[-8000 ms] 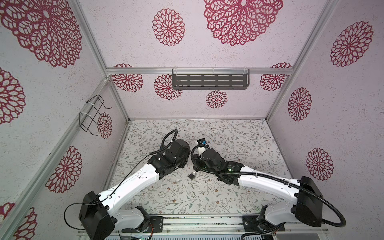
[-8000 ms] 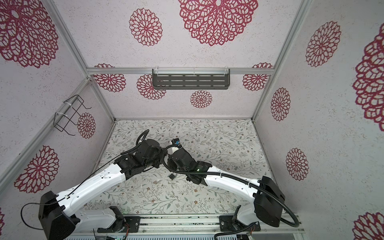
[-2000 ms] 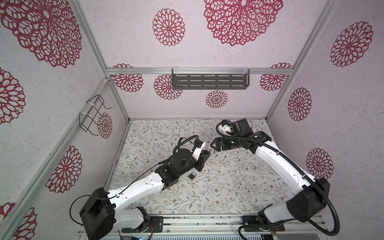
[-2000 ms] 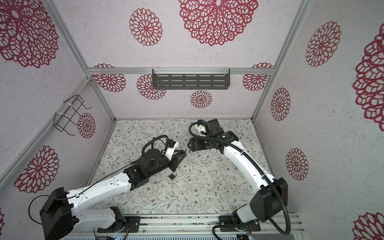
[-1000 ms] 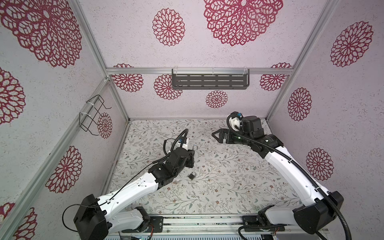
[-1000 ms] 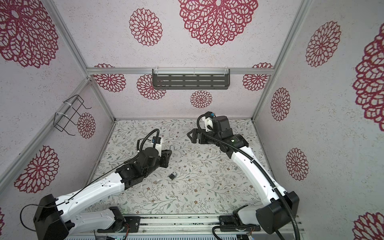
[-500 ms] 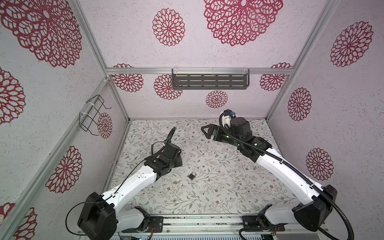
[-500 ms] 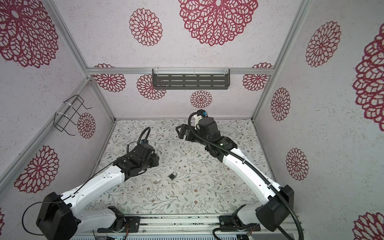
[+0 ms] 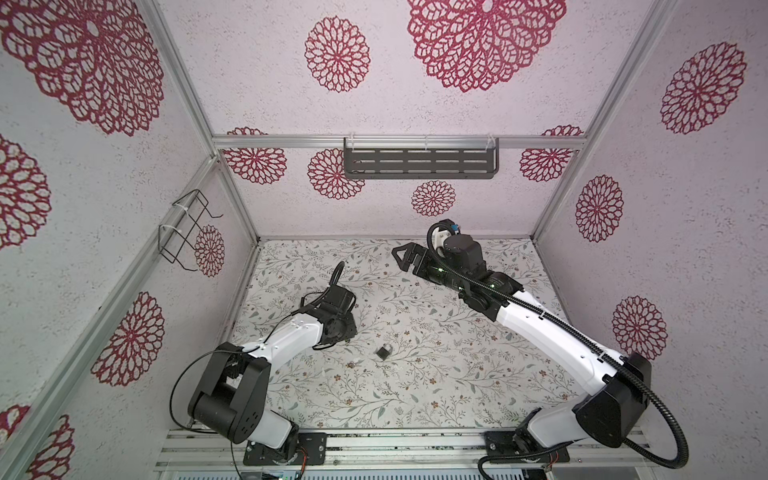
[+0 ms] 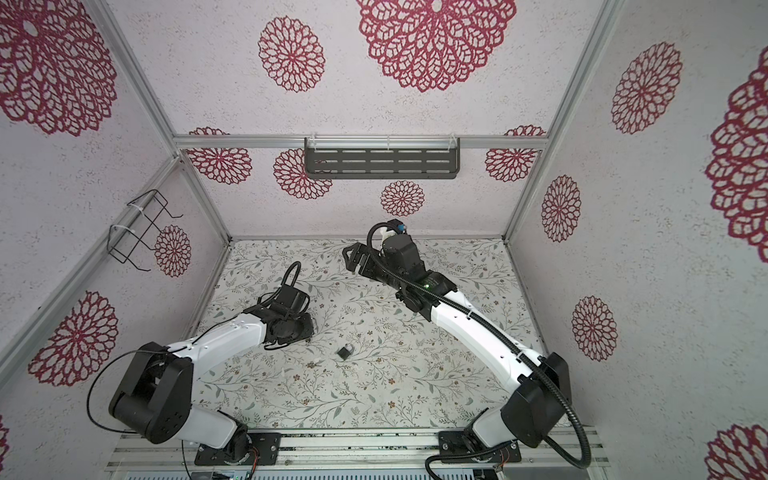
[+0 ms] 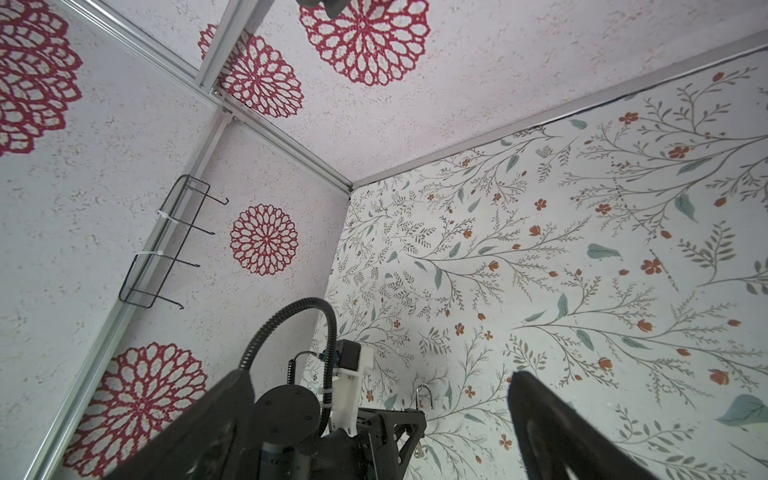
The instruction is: Unlock with the key
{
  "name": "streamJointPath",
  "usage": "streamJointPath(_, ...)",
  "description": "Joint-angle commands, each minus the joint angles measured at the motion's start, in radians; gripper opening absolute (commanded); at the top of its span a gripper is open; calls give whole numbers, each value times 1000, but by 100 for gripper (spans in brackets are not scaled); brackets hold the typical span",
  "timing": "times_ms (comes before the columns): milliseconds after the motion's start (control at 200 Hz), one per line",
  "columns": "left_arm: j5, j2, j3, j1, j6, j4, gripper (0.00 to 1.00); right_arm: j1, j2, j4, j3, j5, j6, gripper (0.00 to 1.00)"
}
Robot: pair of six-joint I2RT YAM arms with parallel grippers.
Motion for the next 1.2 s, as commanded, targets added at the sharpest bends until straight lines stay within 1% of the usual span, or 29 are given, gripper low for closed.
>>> streamJointPath(0, 16, 43, 49, 22, 25, -4, 0, 8, -32, 34, 37, 41, 12, 99)
streamJointPath(105, 10, 93, 72, 31, 29, -13, 0, 22, -31, 23, 36, 68, -9, 99)
streamJointPath(230, -7, 159, 114, 36, 32, -45, 0, 24, -42, 55, 9, 75, 0, 99)
streamJointPath(325, -14, 204, 149, 38, 32, -71, 0, 24, -33, 38, 35, 93, 0, 99)
streamJointPath(430, -24, 242, 170, 38, 30, -95, 0, 24, -26, 34, 43, 86, 5, 99)
streamJointPath(590, -54, 264, 188, 37, 26, -132, 0, 24, -55, 95, -33, 95, 29, 99)
streamJointPath(635, -59, 264, 187, 38, 25, -133, 11, 24, -55, 98, -35, 97, 30, 99)
streamJointPath(720, -57, 261, 183, 37, 23, -133, 21, 22, -38, 55, 5, 102, 27, 99)
streamJointPath(785, -51, 249, 176, 37, 20, -128, 36, 24, -30, 35, 24, 96, 22, 99)
streamJointPath(861, -41, 231, 166, 35, 17, -122, 47, 24, -39, 53, -2, 88, 34, 99)
streamJointPath(936, -26, 208, 164, 37, 17, -121, 54, 27, -44, 68, -25, 70, 43, 99)
streamJointPath(1031, -9, 162, 152, 36, 12, -112, 60, 30, -38, 29, -21, 59, 27, 99)
streamJointPath(1196, 11, 33, 109, 38, -7, -103, 62, 40, -58, -16, -77, 24, -61, 99)
